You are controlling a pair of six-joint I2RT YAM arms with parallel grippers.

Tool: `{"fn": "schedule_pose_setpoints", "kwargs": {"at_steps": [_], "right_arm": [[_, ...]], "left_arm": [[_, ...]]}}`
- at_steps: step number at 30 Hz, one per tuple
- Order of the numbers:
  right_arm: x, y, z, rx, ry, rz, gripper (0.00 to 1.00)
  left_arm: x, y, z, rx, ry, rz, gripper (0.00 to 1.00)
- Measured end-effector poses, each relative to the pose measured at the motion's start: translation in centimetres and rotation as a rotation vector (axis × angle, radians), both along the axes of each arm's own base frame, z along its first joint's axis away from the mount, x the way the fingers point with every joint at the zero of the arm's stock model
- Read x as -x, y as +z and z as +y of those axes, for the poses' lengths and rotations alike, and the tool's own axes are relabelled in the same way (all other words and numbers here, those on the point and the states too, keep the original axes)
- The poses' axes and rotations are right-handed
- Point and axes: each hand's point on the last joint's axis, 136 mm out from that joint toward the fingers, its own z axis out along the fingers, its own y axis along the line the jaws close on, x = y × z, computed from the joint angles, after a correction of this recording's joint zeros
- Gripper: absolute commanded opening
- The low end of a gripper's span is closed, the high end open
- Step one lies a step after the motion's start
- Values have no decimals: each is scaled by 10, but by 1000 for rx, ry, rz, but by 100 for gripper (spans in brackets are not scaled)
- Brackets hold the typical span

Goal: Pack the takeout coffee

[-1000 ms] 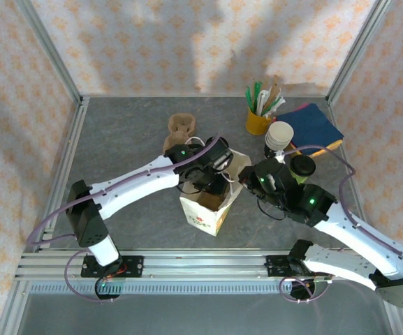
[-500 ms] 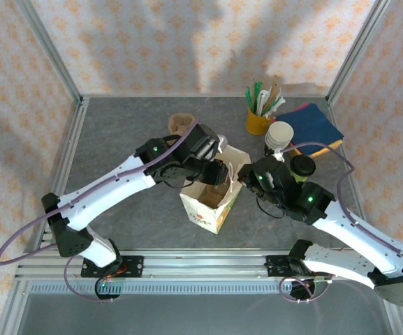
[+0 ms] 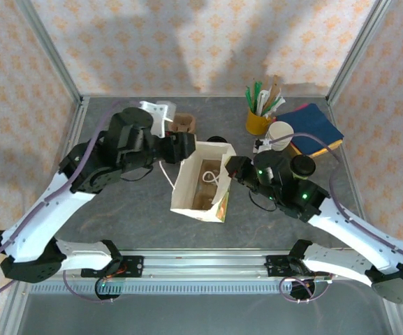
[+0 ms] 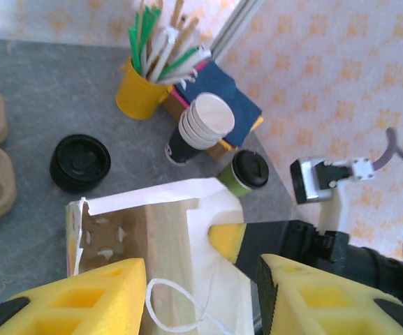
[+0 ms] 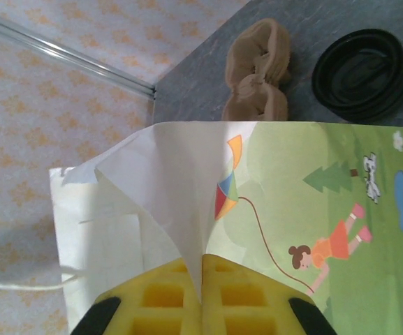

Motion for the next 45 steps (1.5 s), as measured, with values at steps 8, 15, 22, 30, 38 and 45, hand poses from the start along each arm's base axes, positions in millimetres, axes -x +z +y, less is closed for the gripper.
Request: {"fn": "schedule_pose_setpoints", "kwargs": {"at_steps": [8, 15, 22, 30, 38, 45], "right_arm": [[-12, -16, 30, -7, 97, 70, 0], [-16, 6, 44, -72, 156, 87, 0], [-16, 17, 50, -107, 185, 86, 0], [-31, -9, 58, -79, 208, 163, 0], [-46, -13, 45, -67, 229, 154, 0], [-60, -34, 39, -38, 263, 203, 2]], "left_arm": [[-5, -4, 17, -13, 64, -9, 48], [-9, -16, 20, -33, 81, 11, 48], [-10, -16, 23, -29, 96, 14, 48], [-12, -22, 28, -38, 117, 21, 48], [-12, -24, 29, -41, 118, 25, 48], [-12, -28, 29, -47, 118, 31, 48]]}}
